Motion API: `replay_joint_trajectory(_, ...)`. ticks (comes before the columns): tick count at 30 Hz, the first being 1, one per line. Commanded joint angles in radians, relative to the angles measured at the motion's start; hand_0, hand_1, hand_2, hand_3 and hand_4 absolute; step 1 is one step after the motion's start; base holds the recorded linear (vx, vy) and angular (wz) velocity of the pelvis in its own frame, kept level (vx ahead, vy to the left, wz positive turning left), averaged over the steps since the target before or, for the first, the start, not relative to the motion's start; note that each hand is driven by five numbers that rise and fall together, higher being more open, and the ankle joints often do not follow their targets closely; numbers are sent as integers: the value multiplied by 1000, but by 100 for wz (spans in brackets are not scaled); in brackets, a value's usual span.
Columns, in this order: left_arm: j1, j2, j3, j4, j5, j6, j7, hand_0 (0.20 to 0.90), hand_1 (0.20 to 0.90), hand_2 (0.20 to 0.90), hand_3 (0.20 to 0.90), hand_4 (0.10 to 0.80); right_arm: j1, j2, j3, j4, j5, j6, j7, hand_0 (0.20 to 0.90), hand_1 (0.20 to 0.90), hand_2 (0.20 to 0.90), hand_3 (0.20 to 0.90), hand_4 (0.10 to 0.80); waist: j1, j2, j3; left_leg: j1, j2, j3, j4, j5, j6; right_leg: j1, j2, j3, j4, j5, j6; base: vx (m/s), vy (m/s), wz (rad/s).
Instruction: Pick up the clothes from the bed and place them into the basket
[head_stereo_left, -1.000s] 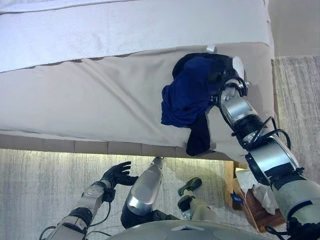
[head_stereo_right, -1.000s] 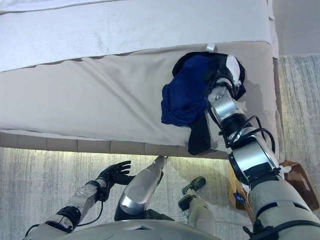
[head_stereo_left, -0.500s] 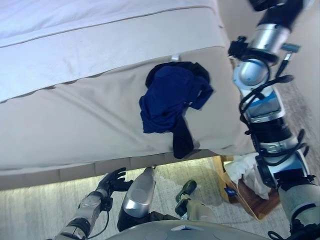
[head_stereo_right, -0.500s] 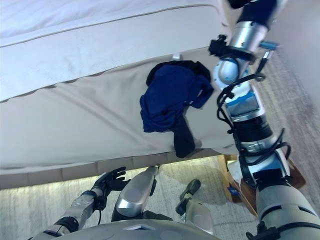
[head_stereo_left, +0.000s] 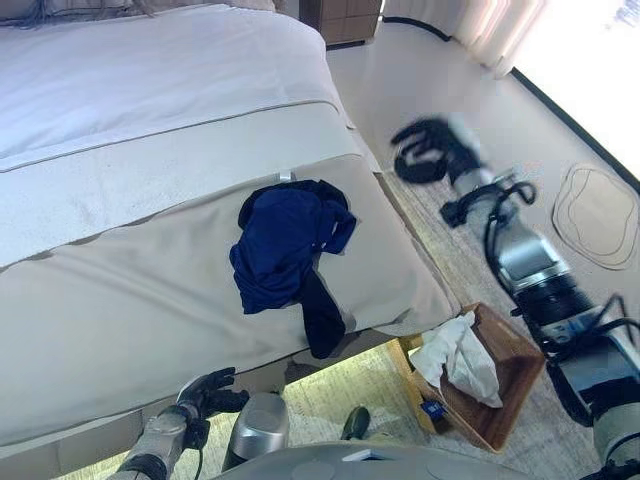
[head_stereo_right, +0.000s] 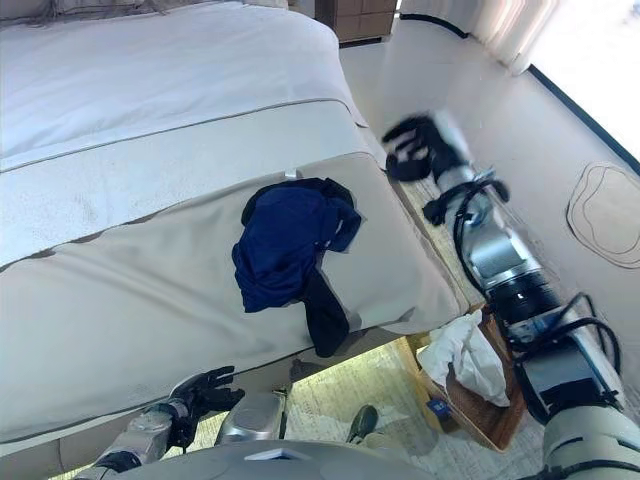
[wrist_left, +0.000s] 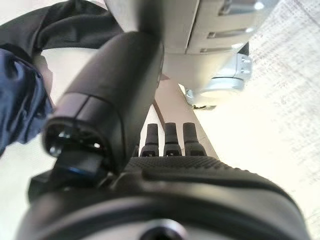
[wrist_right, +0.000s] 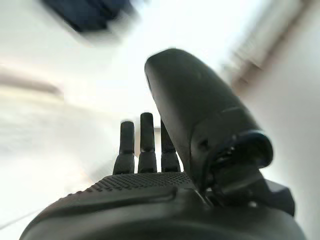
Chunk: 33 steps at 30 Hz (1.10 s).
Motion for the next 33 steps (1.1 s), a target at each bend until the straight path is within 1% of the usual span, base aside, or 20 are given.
replay_joint_trajectory(1,-9,-14,-90,1,28,-18,-43,900,900,900,900,800,-144,-2,-13,-13,-62,-38,-94,900,900,900,900,800,90,15,5,-7,-31,-56,95,-162,31,18,-10,-50,147,-131,-45,89,-20,67)
replay_joint_trajectory(4,-13,-2,-98,3,39,-28,-48,900,900,900,900,800,-186,32,-3,91,-50,-10,-170,900,900,900,900,800,132,26,25,-23,-44,-99,98,-153,32,28,-16,-75,164,-143,-46,20,27,52)
replay_joint_trajectory(5,-14,0,-98,3,40,-28,-49,900,900,900,900,800,-195,36,-2,109,-46,-6,-179,900,900,900,900,800,137,28,29,-26,-46,-105,98,-151,33,28,-18,-80,168,-145,-46,-45,104,54)
replay_joint_trajectory(6,-19,7,-104,7,35,-29,-46,900,900,900,900,800,-219,50,2,169,-54,7,-219,900,900,900,900,800,162,40,41,-40,-53,-125,99,-143,33,29,-24,-94,178,-151,-45,-68,119,50)
replay_joint_trajectory(7,-21,11,-101,10,34,-34,-48,900,900,900,900,800,-237,54,8,212,-49,5,-240,900,900,900,900,800,173,48,48,-50,-59,-139,97,-136,33,28,-29,-105,186,-157,-46,-84,151,42)
replay_joint_trajectory(8,-23,15,-96,12,31,-32,-48,900,900,900,900,800,-247,59,11,235,-50,21,-261,900,900,900,900,800,185,56,55,-58,-63,-151,95,-130,34,27,-35,-117,195,-162,-48,-63,118,49)
replay_joint_trajectory(14,-15,24,-60,42,16,-35,-44,900,900,900,900,800,-252,68,-2,369,-52,71,-321,900,900,900,900,800,235,94,62,-82,-83,-203,67,-97,40,26,-70,-171,248,-187,-59,7,127,46)
replay_joint_trajectory(18,-10,18,-39,64,2,-47,-57,900,900,900,900,800,-254,80,-11,454,-91,76,-311,900,900,900,900,800,254,115,60,-97,-89,-221,53,-77,39,21,-85,-194,273,-205,-60,6,119,28)
replay_joint_trajectory(23,-11,6,-27,70,-17,-65,-76,900,900,900,900,800,-266,91,3,554,-144,91,-240,900,900,900,900,800,276,130,65,-118,-88,-224,49,-64,34,16,-106,-221,283,-205,-54,-11,69,9)
replay_joint_trajectory(25,-14,5,-27,66,-23,-72,-82,900,900,900,900,800,-272,92,13,586,-169,79,-215,406,406,406,324,224,283,130,67,-126,-87,-225,47,-60,33,15,-111,-227,281,-201,-51,0,0,0)
replay_joint_trajectory(26,-13,5,-27,57,-27,-75,-86,900,900,900,900,800,-274,91,22,584,-177,76,-208,300,300,300,200,100,286,130,70,-131,-86,-225,48,-57,32,15,-113,-229,279,-198,-49,0,0,0)
replay_joint_trajectory(28,-16,7,-32,37,-38,-73,-87,900,900,900,900,800,-283,85,30,566,-159,65,-221,300,300,300,200,100,288,130,78,-135,-82,-224,45,-53,31,14,-114,-231,277,-194,-46,0,0,0)
replay_joint_trajectory(32,-20,7,-42,13,-50,-72,-85,900,900,900,900,800,-306,86,26,483,-124,9,-304,300,300,300,200,100,283,122,85,-144,-76,-216,41,-49,28,9,-109,-221,269,-186,-42,-35,-29,-1)
replay_joint_trajectory(33,-20,7,-49,8,-61,-72,-76,900,900,900,900,800,-318,79,23,403,-111,-11,-365,300,300,300,200,100,275,120,87,-141,-73,-213,39,-50,29,9,-105,-214,265,-184,-41,-25,-44,-4)
